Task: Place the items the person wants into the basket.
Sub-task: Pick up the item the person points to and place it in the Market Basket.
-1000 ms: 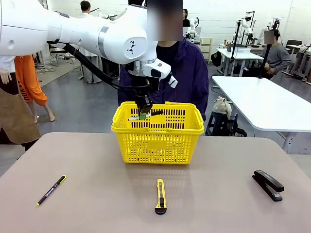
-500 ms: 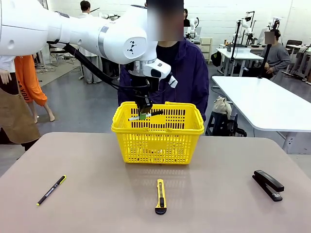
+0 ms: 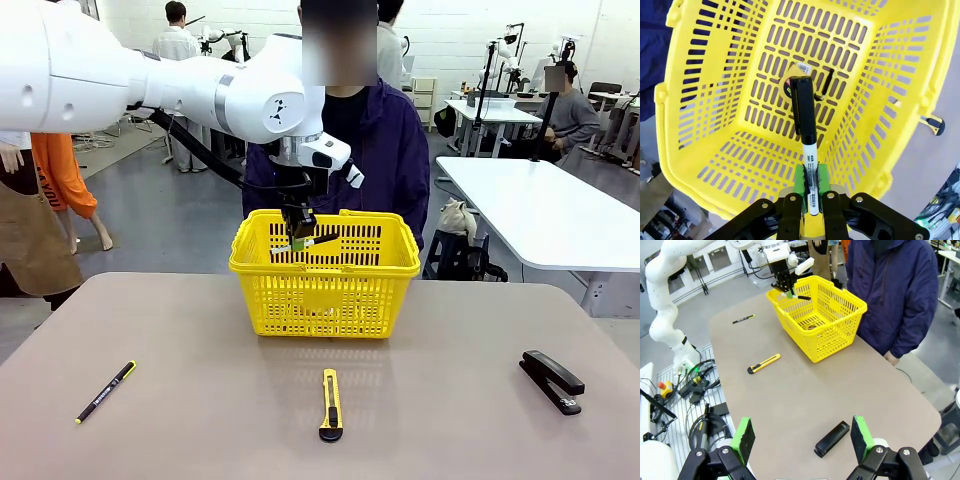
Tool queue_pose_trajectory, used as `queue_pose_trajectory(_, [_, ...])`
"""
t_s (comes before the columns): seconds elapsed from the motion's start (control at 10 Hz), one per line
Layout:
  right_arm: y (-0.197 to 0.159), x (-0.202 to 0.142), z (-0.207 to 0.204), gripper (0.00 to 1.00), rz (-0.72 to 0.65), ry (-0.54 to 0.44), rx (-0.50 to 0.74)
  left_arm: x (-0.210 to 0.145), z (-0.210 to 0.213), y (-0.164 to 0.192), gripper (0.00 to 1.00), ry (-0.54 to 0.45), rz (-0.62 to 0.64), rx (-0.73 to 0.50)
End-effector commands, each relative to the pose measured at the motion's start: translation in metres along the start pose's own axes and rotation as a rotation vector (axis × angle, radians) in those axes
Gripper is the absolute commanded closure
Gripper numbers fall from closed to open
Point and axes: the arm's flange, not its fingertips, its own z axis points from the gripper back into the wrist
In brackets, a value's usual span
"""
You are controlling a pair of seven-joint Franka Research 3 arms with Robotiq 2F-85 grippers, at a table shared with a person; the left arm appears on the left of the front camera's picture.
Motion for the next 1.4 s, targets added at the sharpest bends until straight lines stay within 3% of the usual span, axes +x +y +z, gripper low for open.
queue_pose_trajectory(0.0, [-0.001, 0.001, -0.001, 0.0, 0.013, -0.037, 0.006, 0.009, -0.007, 0.02, 0.89, 0.002, -0.024, -0.062])
queue_pose_trajectory(0.4, [-0.001, 0.001, -0.001, 0.0, 0.013, -0.037, 0.006, 0.022, -0.056, 0.037, 0.89, 0.08, -0.024, -0.139])
queue_pose_trajectory(0.8, [-0.001, 0.001, -0.001, 0.0, 0.013, -0.037, 0.006, 0.032, -0.07, 0.036, 0.89, 0.104, -0.033, -0.144])
queue_pose_trajectory(0.9, [-0.001, 0.001, -0.001, 0.0, 0.013, -0.037, 0.006, 0.031, -0.07, 0.036, 0.54, 0.103, -0.034, -0.14])
queue_pose_trajectory(1.0, [-0.001, 0.001, -0.001, 0.0, 0.013, -0.037, 0.006, 0.029, -0.07, 0.037, 0.4, 0.103, -0.036, -0.14])
queue_pose_trajectory(1.1, [-0.001, 0.001, -0.001, 0.0, 0.013, -0.037, 0.006, 0.029, -0.071, 0.036, 0.05, 0.105, -0.037, -0.139])
queue_pose_trajectory(1.3, [-0.001, 0.001, -0.001, 0.0, 0.013, -0.037, 0.006, 0.03, -0.07, 0.036, 0.0, 0.105, -0.036, -0.14])
